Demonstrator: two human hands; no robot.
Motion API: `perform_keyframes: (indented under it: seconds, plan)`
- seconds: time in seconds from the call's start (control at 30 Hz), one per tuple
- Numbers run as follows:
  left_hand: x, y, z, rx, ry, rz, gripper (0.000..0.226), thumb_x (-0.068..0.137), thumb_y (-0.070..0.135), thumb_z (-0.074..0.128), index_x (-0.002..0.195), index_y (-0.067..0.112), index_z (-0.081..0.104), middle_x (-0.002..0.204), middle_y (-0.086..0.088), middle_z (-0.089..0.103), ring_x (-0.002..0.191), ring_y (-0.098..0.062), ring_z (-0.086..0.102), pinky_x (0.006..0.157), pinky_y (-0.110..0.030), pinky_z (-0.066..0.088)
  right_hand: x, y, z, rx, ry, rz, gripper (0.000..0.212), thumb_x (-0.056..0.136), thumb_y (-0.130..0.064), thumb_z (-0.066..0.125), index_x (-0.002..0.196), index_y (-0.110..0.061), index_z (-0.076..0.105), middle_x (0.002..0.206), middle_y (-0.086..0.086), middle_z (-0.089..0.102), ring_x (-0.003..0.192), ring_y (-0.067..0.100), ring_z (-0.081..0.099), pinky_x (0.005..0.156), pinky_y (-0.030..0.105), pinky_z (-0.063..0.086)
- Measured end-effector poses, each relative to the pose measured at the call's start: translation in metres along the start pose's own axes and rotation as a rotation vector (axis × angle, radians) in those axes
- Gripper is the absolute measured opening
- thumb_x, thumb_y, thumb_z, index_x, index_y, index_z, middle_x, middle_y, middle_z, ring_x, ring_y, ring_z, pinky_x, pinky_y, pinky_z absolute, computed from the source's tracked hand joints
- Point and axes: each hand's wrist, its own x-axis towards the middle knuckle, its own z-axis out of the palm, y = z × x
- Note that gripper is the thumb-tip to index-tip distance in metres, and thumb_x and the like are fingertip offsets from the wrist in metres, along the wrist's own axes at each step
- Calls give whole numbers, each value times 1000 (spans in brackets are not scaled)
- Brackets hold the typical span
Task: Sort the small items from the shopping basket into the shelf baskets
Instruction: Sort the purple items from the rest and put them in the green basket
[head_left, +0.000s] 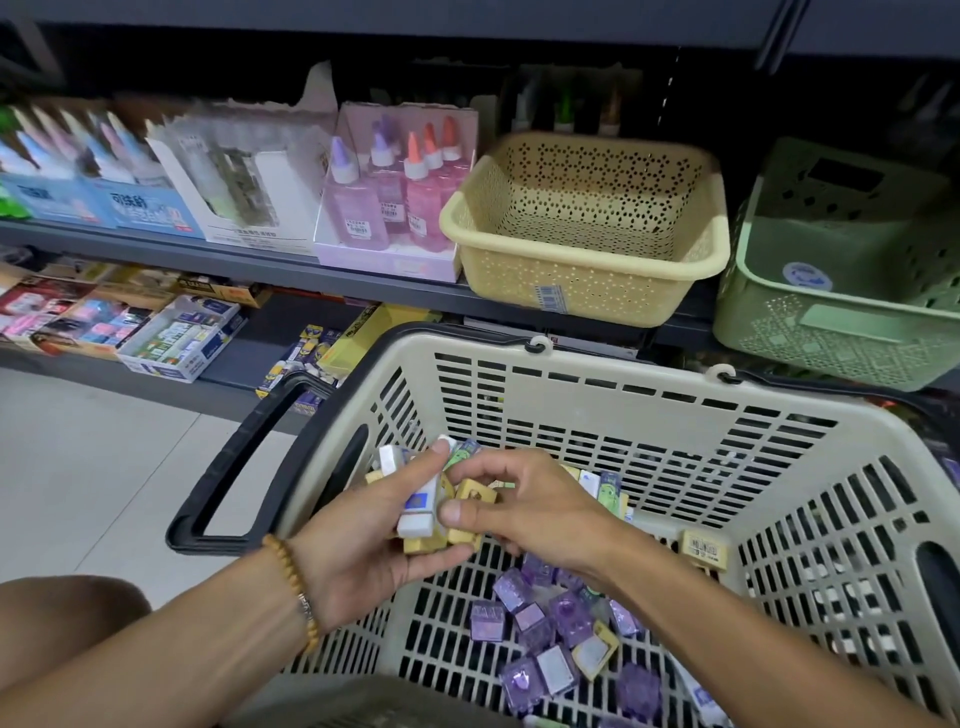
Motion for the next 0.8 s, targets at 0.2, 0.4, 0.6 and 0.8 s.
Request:
perform_keyframes:
  seconds: [0.2, 0.4, 0.6, 0.8]
  plan:
    - [0, 0, 3, 32, 6, 49, 63, 70, 40, 77, 118, 2, 61, 105, -24, 70, 79, -30, 71, 63, -40, 59, 1, 1, 1, -62, 5, 10, 13, 80, -38, 79, 89, -32, 71, 83, -19, 66, 77, -3, 59, 81, 25, 47]
    - [0, 0, 7, 48, 43, 34, 66, 63, 40, 78, 115, 2, 65, 108, -24, 70, 77, -29, 71, 58, -36, 58, -2, 8, -7, 146, -138, 136, 19, 87, -28, 73, 95, -12, 68, 65, -6, 51, 43, 1, 33, 42, 15, 25]
    - [5, 1, 1, -24, 179, 65, 38, 62, 31, 80, 90, 11, 66, 65, -7, 64, 61, -22, 66, 46, -28, 55, 16, 23, -39, 130, 175, 282, 11, 89, -24, 70, 91, -13, 72, 72, -4, 65, 43, -1, 47, 39, 12, 34]
    - [5, -1, 1, -52, 175, 79, 32, 64, 34, 82, 85, 14, 68, 69, -5, 63, 63, -22, 66, 45, -25, 53, 51, 44, -18, -201, 371, 248, 16, 90, -31, 69, 80, -18, 65, 84, 3, 67, 74, 19, 62, 74, 38, 53]
